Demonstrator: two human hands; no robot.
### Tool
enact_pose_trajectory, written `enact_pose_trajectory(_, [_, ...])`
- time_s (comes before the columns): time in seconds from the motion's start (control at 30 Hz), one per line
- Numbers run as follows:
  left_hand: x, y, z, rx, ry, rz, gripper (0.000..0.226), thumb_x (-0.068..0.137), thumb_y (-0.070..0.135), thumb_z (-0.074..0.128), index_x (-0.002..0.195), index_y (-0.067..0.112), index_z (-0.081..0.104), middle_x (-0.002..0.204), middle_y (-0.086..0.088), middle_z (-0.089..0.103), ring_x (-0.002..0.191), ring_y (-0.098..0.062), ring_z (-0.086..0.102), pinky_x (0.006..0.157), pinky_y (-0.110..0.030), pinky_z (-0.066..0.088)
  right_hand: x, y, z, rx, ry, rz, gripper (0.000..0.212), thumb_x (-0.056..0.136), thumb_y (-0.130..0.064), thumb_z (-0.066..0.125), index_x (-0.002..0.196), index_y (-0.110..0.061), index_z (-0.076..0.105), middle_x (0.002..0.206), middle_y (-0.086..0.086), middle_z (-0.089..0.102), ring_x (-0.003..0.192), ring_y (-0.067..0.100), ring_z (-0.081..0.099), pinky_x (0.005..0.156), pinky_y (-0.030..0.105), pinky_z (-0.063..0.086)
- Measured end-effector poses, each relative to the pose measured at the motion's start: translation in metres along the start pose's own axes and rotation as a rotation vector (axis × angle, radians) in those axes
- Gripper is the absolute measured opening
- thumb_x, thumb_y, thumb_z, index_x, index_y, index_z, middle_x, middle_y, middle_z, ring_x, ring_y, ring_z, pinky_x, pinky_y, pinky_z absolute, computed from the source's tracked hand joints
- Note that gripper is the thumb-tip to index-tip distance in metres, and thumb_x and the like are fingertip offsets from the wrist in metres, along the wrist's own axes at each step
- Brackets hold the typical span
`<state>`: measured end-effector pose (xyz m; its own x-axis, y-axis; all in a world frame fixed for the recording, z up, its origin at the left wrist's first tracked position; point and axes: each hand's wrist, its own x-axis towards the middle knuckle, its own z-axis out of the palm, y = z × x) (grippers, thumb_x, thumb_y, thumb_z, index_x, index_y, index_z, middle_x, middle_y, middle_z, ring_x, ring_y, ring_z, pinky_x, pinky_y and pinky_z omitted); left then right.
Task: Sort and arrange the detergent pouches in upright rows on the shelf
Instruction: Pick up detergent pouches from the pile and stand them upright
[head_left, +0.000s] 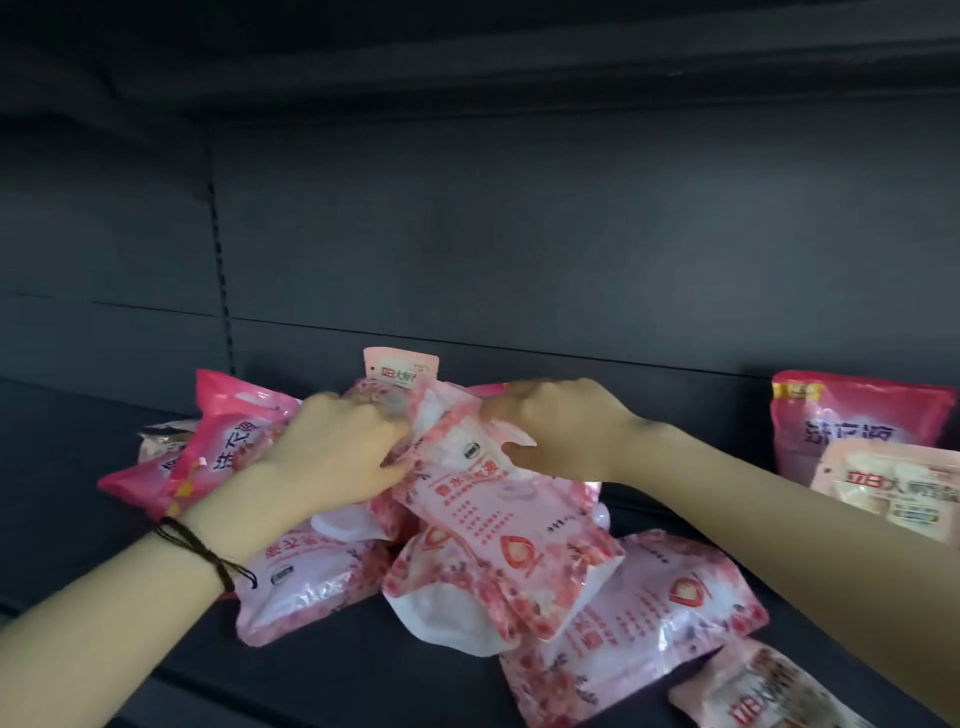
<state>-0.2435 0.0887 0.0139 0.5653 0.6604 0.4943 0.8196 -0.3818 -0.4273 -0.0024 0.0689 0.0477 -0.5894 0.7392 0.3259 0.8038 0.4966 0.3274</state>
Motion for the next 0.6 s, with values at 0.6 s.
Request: enact_pose_trajectory(0.6, [-0.002,0.007,0.039,-0.662,0.082,-0.382,0.042,0.089,0.063,0.043,0.092,0.027,0.065,0.083,0.009,0.068,0.077,-0.011,0.062,0.067,-0.027,0.049,0.041,-0.009,-0.003,0.313,0.275,0.392,0.01,0.091,-0.019,0.056,0.086,-0.02,0.065,0.101,-0.005,0.046,0.086,0.017,0.054,0.071,0.034,0.047])
